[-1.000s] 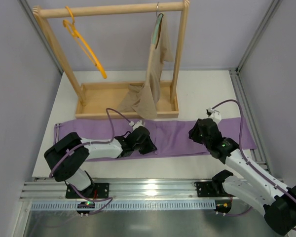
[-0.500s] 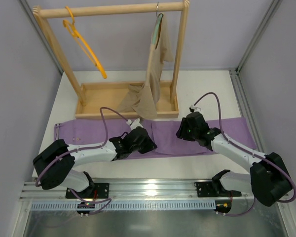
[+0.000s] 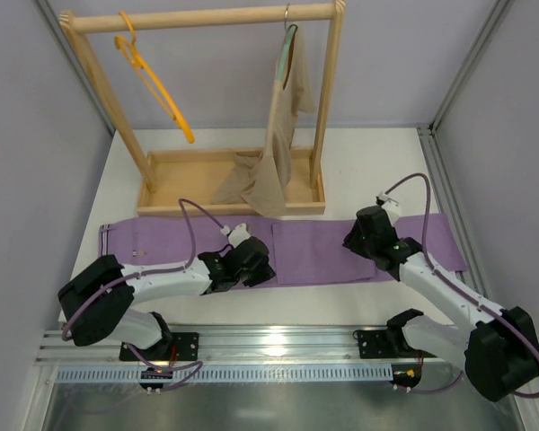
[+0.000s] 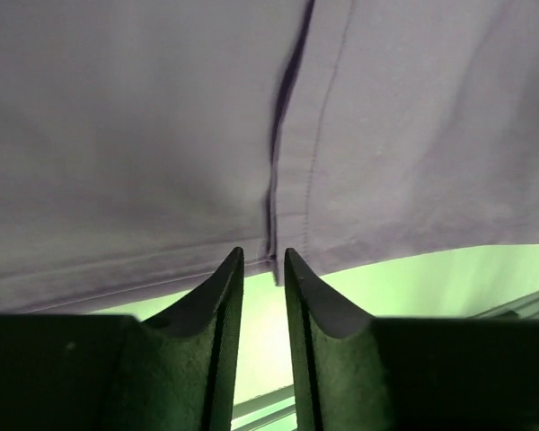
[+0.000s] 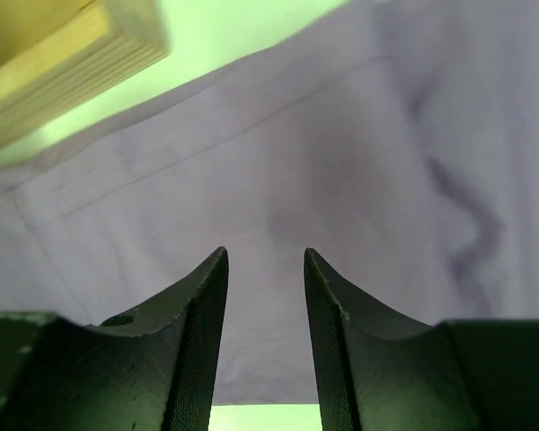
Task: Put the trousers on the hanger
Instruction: Fold the trousers
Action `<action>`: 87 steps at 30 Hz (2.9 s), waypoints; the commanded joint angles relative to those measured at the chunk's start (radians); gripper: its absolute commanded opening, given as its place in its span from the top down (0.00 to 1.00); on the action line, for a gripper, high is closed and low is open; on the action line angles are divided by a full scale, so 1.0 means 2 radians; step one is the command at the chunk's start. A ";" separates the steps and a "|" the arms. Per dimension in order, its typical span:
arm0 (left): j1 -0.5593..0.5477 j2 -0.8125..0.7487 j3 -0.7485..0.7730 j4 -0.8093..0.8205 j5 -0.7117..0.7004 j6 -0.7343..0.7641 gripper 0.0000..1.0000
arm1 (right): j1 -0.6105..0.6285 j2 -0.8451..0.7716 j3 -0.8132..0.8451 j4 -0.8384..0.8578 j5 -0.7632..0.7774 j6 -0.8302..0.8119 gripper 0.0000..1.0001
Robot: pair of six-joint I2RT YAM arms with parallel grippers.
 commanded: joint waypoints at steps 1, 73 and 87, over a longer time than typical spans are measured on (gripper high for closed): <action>-0.002 -0.027 0.007 -0.038 -0.034 0.000 0.71 | -0.021 -0.059 -0.026 -0.050 0.071 0.060 0.58; 0.032 -0.243 0.088 -0.232 -0.100 0.109 0.00 | -0.560 -0.035 -0.025 0.087 -0.024 -0.089 0.96; 0.136 -0.253 0.023 -0.163 0.000 0.123 0.00 | 0.069 -0.128 -0.074 0.028 0.094 -0.016 0.96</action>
